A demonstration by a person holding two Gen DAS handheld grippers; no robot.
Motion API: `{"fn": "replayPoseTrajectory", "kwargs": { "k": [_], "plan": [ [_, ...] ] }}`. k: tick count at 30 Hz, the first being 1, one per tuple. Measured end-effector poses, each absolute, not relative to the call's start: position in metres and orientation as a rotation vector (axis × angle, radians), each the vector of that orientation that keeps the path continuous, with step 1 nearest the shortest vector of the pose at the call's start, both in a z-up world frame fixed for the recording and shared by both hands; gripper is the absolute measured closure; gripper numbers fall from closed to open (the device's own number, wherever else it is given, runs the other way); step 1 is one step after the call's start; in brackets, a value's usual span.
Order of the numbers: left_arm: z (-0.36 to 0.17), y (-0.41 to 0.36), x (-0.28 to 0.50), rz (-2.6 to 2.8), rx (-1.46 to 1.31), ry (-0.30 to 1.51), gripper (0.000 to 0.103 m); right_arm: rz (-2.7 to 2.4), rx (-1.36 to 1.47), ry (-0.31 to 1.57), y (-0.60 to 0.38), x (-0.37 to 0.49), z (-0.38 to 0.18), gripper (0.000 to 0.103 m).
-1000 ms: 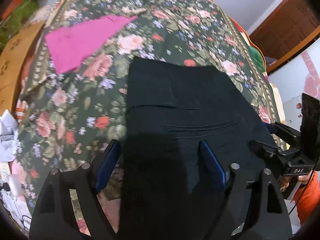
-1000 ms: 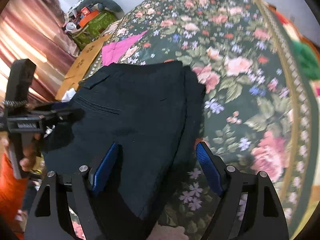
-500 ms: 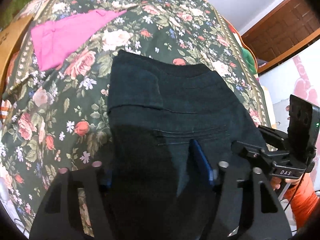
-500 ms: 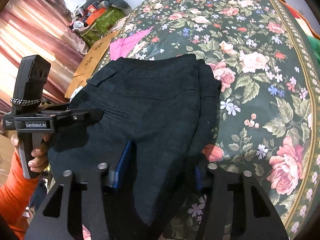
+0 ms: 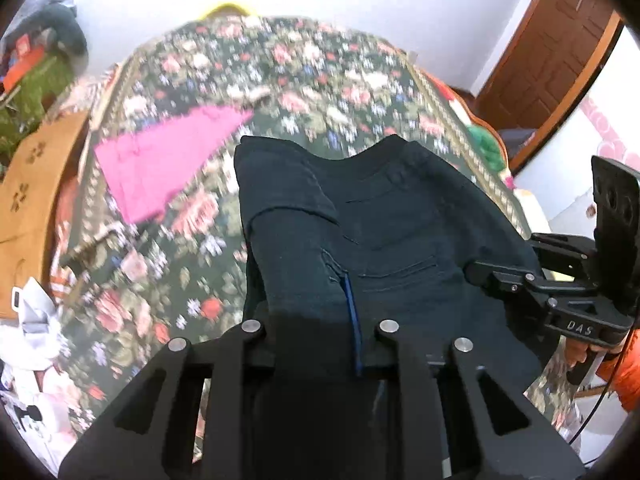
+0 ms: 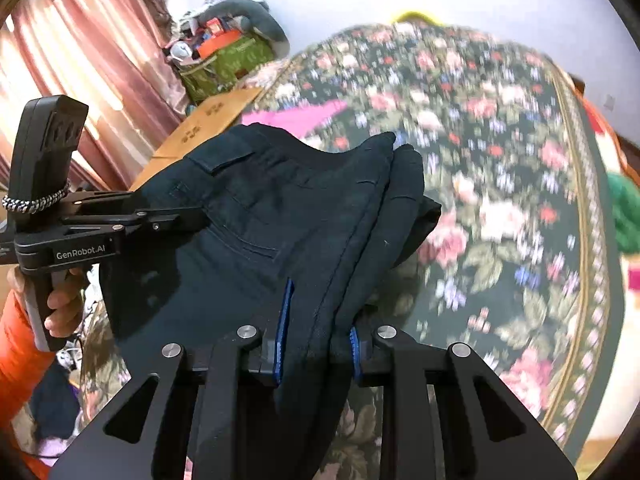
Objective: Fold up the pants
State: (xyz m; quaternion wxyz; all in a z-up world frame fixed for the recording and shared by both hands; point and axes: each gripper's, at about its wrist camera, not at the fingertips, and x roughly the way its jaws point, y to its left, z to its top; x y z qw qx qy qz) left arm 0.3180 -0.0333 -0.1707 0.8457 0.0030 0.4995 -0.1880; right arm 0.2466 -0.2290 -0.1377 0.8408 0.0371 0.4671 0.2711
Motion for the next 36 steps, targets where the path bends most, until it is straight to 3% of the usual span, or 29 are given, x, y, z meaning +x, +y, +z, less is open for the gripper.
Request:
{"fn": "replayPoseTrajectory", "kwargs": {
  "k": [11,19,29,36],
  "plan": [
    [-0.104,-0.001,0.353,-0.318,-0.01,0.855,0.081,0.591,0.052,0.811,-0.198,0.292,-0.081,0.082],
    [-0.091,0.04,0.414,-0.253,-0.07,0.79,0.081,0.595,0.013,0.744,-0.158,0.351,-0.064,0.082],
    [-0.138,0.083,0.489,-0.154,-0.077,0.828,0.081,0.581,-0.033,0.81,-0.101,0.426,-0.106,0.082],
    [-0.215,0.102,0.537,-0.072,-0.11,0.91,0.081,0.538,-0.014,0.92,-0.076,0.465,-0.17,0.082]
  ]
}}
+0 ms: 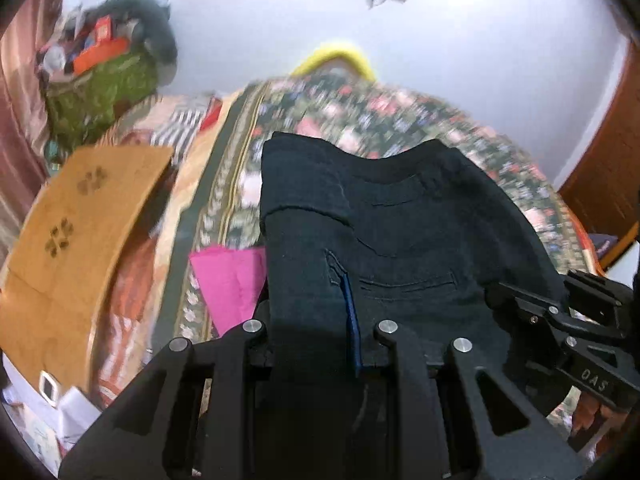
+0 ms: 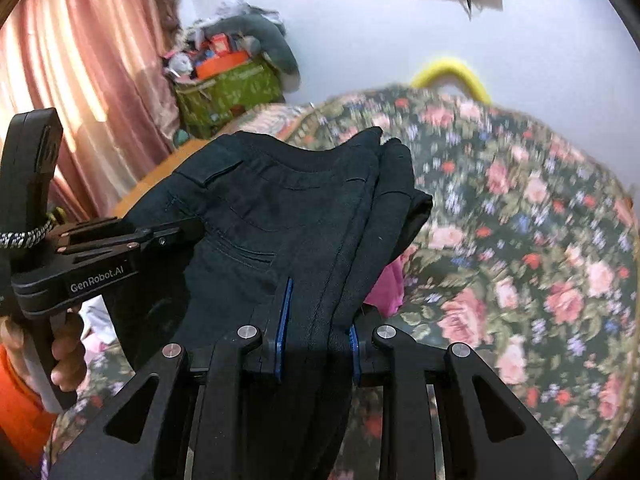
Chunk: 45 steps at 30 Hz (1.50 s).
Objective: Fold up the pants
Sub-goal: 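Open both tools, release the folded pants, and pull both tools back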
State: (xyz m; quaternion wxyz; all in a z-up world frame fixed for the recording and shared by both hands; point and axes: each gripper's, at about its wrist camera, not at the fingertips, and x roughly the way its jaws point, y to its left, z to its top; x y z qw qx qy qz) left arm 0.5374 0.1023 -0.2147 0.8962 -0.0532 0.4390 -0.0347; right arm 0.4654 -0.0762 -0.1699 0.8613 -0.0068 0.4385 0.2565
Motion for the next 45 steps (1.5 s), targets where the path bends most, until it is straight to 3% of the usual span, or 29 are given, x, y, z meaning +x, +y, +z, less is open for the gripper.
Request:
{"fn": "replayPoseTrajectory", "kwargs": {
  "k": [3,7,10,16,20,25,34,39,45],
  "plan": [
    [-0.25,0.099,0.552,-0.044,-0.055,0.976,0.08,0.515,-0.017,1.018,-0.069,0.477,-0.204,0.081],
    [-0.295,0.097,0.557,-0.022,0.031,1.059,0.071,0.515,-0.079,1.05,-0.065,0.471,-0.224,0.077],
    [-0.291,0.096,0.547,-0.019,0.032,1.039,0.065,0.516,-0.047,1.061,-0.076,0.465,-0.219,0.073],
    [-0.275,0.108,0.528,0.011,0.0,1.078,0.064,0.511,0.022,1.09,-0.094,0.438,-0.199,0.071],
    [-0.245,0.107,0.506,0.036,0.001,1.052,0.064,0.519,-0.012,1.036,-0.1,0.423,-0.178,0.071],
    [-0.185,0.095,0.462,-0.03,-0.003,0.961,0.064,0.568,0.028,0.878,-0.117,0.378,-0.11,0.071],
    [-0.051,0.066,0.325,-0.08,0.0,0.644,0.064,0.633,0.083,0.534,-0.144,0.264,0.015,0.071],
    [-0.005,0.054,0.243,-0.064,0.019,0.49,0.064,0.624,0.034,0.371,-0.147,0.188,0.05,0.071],
    [0.027,0.038,0.155,-0.023,0.06,0.337,0.062,0.586,0.0,0.278,-0.138,0.127,0.053,0.071]
  ]
}}
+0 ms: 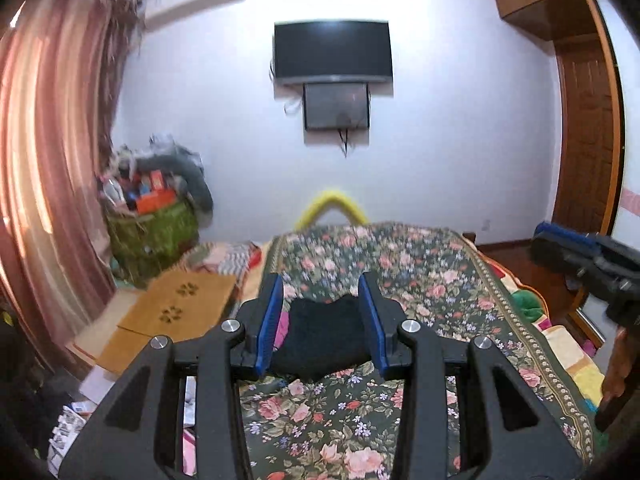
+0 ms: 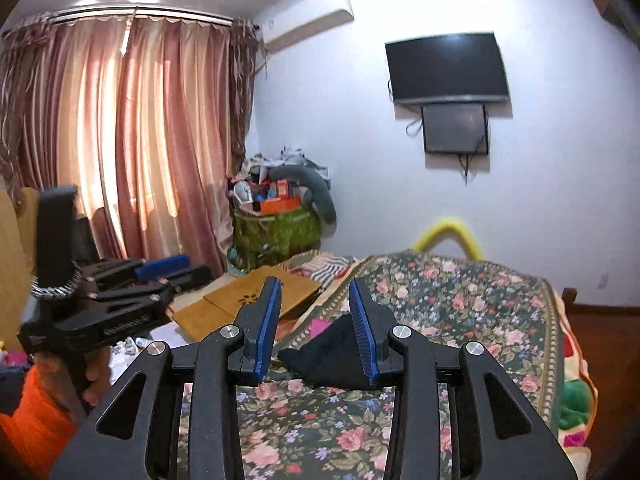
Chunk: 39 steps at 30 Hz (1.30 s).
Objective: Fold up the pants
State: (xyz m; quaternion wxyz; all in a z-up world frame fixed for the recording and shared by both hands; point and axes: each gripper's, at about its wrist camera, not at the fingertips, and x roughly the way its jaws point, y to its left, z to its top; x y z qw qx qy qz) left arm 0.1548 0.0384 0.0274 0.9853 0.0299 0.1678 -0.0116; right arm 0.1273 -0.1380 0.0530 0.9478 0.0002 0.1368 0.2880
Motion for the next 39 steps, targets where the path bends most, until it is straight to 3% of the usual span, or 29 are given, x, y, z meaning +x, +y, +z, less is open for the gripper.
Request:
{"fn": "replayPoseTrajectory", "kwargs": {
  "k": [2,3,6,8,11,15,39],
  "plan": [
    [0.033,0.039,0.132,-0.003,0.05,0.304,0.046,0.58,0.008,0.281,-0.138,0.12,0.05,0.068],
    [0.035,0.039,0.121,-0.004,0.038,0.286,0.044,0.575,0.015,0.287,-0.137,0.115,0.048,0.066],
    [0.035,0.038,0.1,0.006,0.035,0.267,0.032,0.543,0.033,0.283,-0.142,0.106,0.046,0.047],
    [0.035,0.035,0.088,0.025,0.043,0.25,0.017,0.523,0.043,0.278,-0.144,0.101,0.046,0.027],
    [0.035,0.034,0.075,0.034,0.042,0.227,0.002,0.486,0.051,0.261,-0.148,0.093,0.048,0.015],
    [0.035,0.03,0.065,0.037,0.053,0.223,0.0,0.458,0.062,0.26,-0.152,0.086,0.05,0.001],
    [0.027,0.027,0.069,-0.002,0.019,0.251,0.0,0.42,0.026,0.253,-0.154,0.069,0.047,0.001]
  ]
}}
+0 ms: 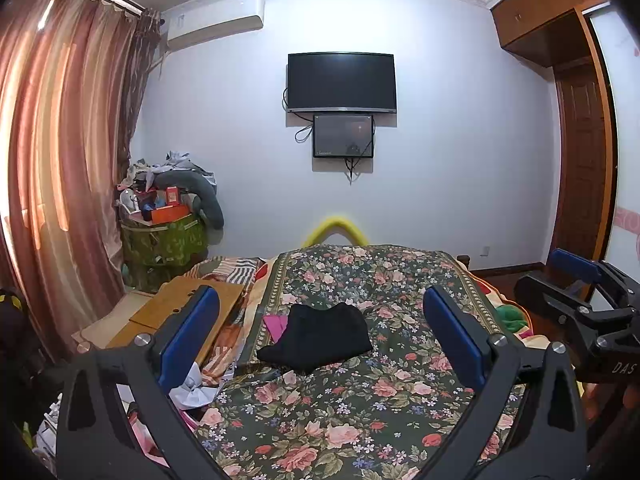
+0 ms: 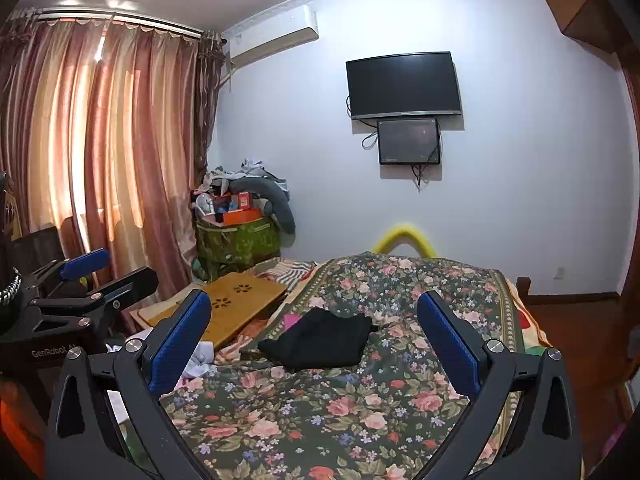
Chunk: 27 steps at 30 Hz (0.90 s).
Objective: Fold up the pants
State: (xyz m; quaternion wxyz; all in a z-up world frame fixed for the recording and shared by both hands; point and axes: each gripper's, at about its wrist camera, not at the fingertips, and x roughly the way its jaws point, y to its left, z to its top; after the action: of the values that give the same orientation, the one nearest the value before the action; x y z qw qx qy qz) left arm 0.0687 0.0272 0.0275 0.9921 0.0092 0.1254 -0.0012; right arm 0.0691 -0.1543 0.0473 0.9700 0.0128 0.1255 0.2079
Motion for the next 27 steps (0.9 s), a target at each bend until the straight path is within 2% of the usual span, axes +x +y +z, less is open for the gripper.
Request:
{"fn": "replayPoseTrajectory", "kwargs": {
  "k": [27],
  "plan": [
    [0.021,0.027,0.082,-0.018,0.002,0.269,0.0,0.396,0.039,0.264,-0.162,0.071,0.051,0.001]
  ]
}}
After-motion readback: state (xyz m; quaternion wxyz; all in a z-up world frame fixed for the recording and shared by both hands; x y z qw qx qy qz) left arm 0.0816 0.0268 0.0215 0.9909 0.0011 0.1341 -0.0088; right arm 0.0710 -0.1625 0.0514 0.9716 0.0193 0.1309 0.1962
